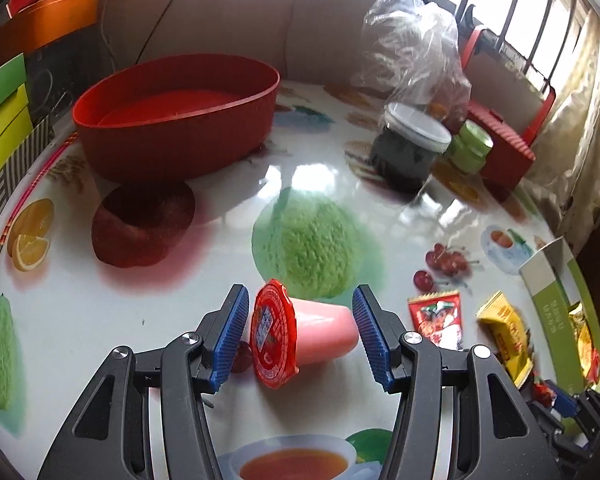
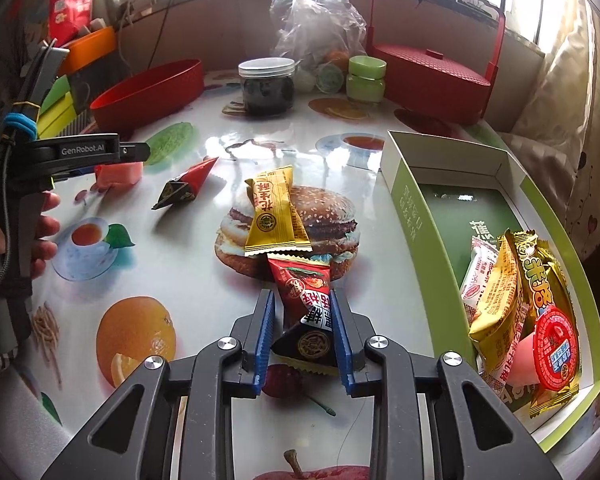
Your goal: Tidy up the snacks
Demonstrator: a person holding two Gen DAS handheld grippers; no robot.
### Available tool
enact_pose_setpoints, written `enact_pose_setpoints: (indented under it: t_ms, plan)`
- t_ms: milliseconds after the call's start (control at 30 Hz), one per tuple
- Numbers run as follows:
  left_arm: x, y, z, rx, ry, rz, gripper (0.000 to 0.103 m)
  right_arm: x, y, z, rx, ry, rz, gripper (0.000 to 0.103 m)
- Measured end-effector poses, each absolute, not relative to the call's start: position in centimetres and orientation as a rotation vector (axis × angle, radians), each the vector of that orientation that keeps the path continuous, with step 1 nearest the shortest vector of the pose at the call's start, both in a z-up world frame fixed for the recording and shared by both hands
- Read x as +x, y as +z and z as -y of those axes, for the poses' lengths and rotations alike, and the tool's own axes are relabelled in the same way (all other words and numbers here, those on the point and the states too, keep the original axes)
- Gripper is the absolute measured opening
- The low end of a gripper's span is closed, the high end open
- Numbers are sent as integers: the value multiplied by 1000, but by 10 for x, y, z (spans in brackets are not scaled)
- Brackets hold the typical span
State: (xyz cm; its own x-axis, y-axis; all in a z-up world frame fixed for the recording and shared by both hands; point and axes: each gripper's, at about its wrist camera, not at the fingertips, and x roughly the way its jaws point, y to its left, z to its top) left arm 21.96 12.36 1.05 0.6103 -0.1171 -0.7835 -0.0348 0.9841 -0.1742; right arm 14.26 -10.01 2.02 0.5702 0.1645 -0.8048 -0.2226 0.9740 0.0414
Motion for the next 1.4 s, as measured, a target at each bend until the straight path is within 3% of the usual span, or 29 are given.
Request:
enact_pose_setpoints:
  t_ms: [1400]
  plan:
    - [167, 30, -107, -164, -77, -848, 51, 120, 37, 107, -20, 244, -886, 23]
